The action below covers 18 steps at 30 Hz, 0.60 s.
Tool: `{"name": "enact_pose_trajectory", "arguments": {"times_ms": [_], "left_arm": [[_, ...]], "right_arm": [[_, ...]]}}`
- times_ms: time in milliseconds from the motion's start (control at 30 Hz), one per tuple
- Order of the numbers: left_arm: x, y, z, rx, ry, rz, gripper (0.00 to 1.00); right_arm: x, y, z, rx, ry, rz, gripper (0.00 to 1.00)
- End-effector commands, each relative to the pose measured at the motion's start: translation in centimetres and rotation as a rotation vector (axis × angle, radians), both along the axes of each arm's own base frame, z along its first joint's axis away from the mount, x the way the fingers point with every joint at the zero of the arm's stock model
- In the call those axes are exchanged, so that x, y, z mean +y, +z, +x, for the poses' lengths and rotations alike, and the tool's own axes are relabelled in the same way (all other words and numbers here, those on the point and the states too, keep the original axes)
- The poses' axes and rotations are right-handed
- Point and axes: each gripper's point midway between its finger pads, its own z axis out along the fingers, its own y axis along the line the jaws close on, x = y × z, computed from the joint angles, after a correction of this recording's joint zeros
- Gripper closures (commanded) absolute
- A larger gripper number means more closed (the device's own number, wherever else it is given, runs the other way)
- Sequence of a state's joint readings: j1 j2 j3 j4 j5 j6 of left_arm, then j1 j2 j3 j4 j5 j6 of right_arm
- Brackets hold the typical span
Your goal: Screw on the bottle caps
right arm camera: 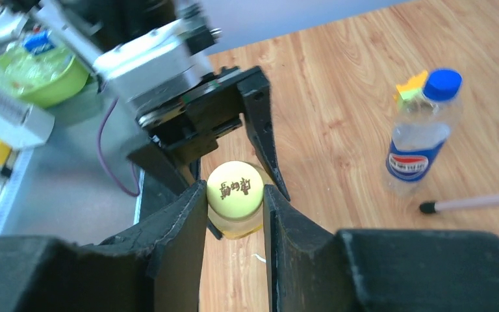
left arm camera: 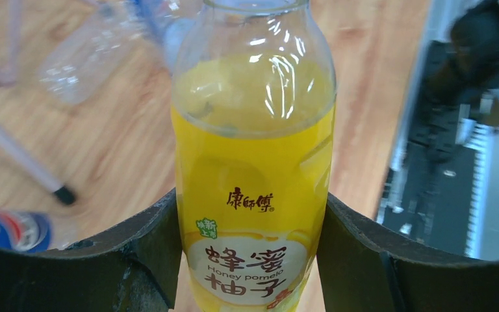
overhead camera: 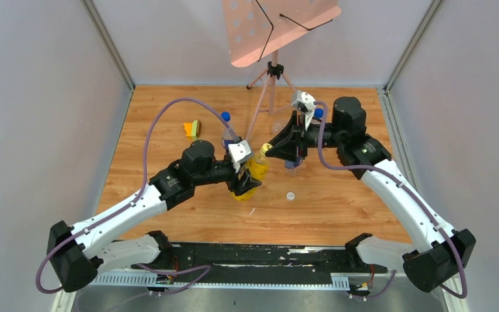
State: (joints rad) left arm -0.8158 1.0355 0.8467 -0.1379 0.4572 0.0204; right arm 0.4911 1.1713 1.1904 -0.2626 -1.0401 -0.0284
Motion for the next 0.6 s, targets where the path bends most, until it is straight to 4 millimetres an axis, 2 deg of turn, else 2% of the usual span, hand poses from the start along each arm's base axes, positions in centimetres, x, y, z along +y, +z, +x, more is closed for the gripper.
{"name": "enact_pose_trajectory", "arguments": {"times_ms": [0,33,67,100,133,167,200,233,333,400,500,567], "left_arm": [[0.2,5.3,3.8,-0.285,0.225,-0.034,1.0],[0.6,5.6,4.8,-0.321,0.293,-0.032,1.0],[0.3,5.9,4.6,-0.358,0.302,-0.027,1.0],[0.9,6.3,5.9,-0.391,0.397,-0.022,1.0],[0.5,6.3,5.5,-0.421,0.397,-0.015,1.0],[0.8,6.9,6.4,-0.457,0.47,-0.024,1.0],[0.3,7.4,6.2,-0.499,0.483,-0.038,1.0],[0.6,7.0,6.8,-0.515,0.541,-0.016,1.0],[0.0,7.0,7.0,-0.52,0.572,-0.024,1.0],[-0.5,6.7,6.8,-0.497,0.556,-0.034,1.0],[-0.2,6.2,6.6,-0.464,0.562,-0.029,1.0],[0.2,5.4,6.5,-0.426,0.567,-0.01,1.0]], "right_arm": [[0.3,-1.8,4.1,0.296,-0.334,-0.032,1.0],[0.1,-2.6,5.0,0.371,-0.425,-0.041,1.0],[-0.3,-3.4,5.6,0.437,-0.502,-0.052,1.0],[-0.5,-4.2,6.1,0.49,-0.569,-0.058,1.0],[-0.6,-4.7,6.3,0.53,-0.611,-0.057,1.0],[-0.7,-5.1,6.4,0.554,-0.644,-0.056,0.99],[-0.7,-5.5,6.4,0.571,-0.675,-0.053,0.98],[-0.6,-5.5,6.3,0.568,-0.689,-0.047,0.98],[-0.5,-4.6,6.1,0.553,-0.696,-0.01,0.93],[-0.6,-3.4,5.9,0.52,-0.683,0.026,0.85],[-0.9,-0.9,4.9,0.404,-0.623,0.083,0.66],[-1.3,0.3,4.4,0.336,-0.609,0.101,0.56]]}}
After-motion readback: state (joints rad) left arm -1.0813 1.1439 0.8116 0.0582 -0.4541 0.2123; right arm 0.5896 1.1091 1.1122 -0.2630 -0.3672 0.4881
